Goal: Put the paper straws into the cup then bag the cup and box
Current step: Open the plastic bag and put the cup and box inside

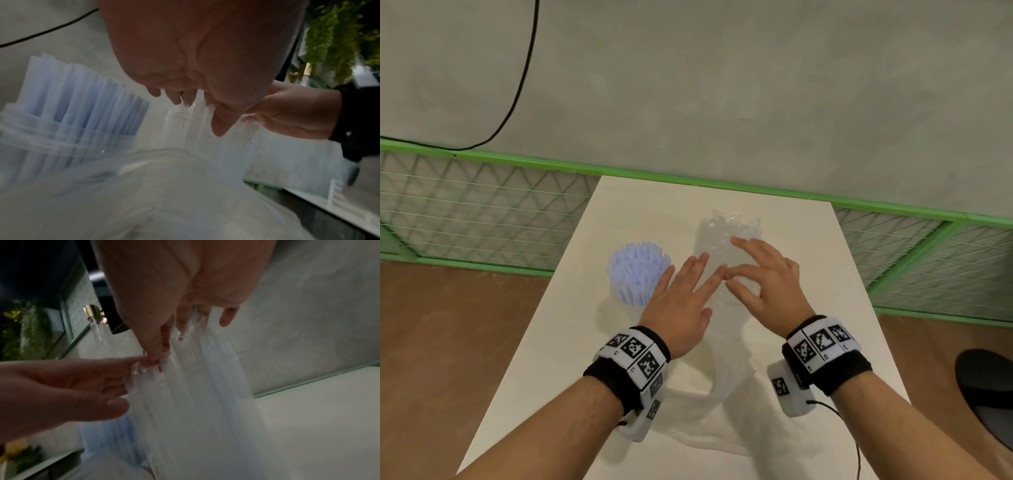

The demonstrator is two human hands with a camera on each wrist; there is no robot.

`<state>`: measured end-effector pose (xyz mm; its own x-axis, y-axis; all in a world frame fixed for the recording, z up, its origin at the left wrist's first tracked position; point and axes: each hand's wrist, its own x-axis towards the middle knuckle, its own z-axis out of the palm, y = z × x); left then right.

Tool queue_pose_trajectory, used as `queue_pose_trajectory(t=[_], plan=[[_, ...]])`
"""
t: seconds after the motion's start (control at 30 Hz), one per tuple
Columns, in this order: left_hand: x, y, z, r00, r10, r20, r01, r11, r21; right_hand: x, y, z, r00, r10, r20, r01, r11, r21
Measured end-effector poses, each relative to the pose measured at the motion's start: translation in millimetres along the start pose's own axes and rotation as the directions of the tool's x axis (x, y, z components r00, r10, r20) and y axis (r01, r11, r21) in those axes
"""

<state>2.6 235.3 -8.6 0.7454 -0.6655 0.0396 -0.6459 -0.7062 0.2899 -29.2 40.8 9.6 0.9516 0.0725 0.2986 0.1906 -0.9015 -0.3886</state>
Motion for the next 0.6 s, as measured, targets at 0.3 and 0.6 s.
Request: queue_pose_trajectory(t=[0.3,0.6], plan=[[16.4,-2.2,4.2,0.988,-0.117,-0.104,0.089,0.965,-0.246,17.6,-16.7,13.2,0.983,0.106,0.15,-0.089,0.989,-0.117],[17.4,0.9,7.3,0.984,-0.06,-0.17,0.017,0.97,-0.244,25.8,-13.7,5.1,0.996,0.094,-0.003,-0.094,0.991,-0.098]])
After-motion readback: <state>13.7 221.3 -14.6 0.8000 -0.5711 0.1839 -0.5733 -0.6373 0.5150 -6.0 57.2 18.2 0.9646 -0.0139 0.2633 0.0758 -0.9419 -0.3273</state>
